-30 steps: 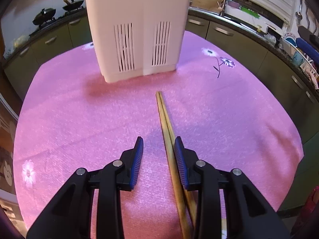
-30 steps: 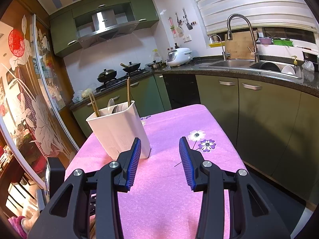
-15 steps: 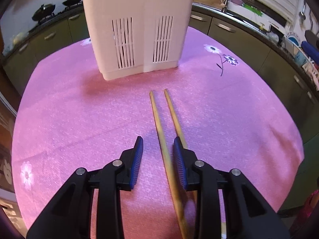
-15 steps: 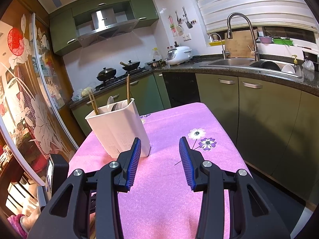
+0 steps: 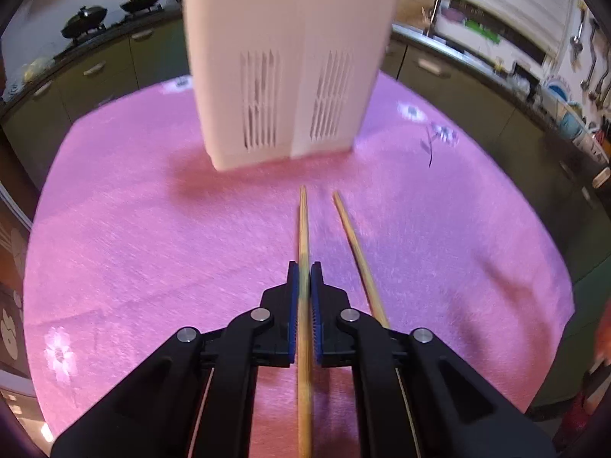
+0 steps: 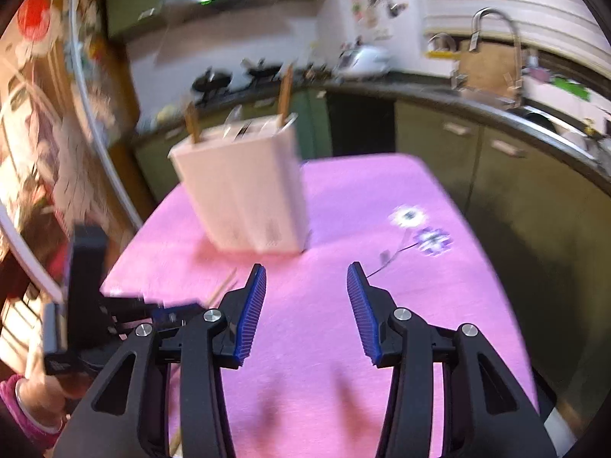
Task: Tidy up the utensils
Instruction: 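Lift the chopstick with the left tool while the right tool grasps the last chopstick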
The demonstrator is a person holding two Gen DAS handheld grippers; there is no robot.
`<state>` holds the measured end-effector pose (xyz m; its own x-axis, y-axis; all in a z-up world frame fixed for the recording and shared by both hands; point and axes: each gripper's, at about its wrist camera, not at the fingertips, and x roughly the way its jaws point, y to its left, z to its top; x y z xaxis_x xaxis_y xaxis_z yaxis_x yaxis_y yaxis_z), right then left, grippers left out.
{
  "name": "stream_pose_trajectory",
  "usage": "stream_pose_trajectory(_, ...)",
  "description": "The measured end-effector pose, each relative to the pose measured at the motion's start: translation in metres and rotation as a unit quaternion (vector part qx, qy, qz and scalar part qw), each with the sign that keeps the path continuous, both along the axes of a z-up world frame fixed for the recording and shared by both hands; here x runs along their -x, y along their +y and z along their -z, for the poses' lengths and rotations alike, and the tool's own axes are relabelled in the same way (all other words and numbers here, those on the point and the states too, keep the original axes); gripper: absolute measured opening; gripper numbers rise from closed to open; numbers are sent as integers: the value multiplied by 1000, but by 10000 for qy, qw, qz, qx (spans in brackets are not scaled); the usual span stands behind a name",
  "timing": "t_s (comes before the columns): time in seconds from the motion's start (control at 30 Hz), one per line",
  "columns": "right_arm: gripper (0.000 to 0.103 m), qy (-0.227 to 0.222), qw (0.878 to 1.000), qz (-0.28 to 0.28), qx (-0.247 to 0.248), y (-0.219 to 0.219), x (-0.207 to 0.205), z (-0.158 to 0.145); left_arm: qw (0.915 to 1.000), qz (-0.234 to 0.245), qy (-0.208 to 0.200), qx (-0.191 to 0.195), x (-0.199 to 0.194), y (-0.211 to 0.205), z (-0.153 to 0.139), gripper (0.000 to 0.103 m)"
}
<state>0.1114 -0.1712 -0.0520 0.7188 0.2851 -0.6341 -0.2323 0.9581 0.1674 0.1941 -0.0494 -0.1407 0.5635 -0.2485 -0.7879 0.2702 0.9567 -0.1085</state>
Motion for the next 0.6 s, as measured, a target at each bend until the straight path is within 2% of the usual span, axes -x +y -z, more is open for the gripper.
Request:
stream_pose_trajectory(0.17,45,451,9982,-304,256,45,-22,24,9977,-175,-563,325,12,23,-36,6)
stream_pose_trajectory(0.33,44,989,9918,-505,631,86,-42,56,9914,-328,-1093,648,28,50,-76,6)
stream_pose_trajectory(0.6,44,1428,9817,-466,1175,119,-52,93,9844,-325,-1534,804,49,67,-112,6)
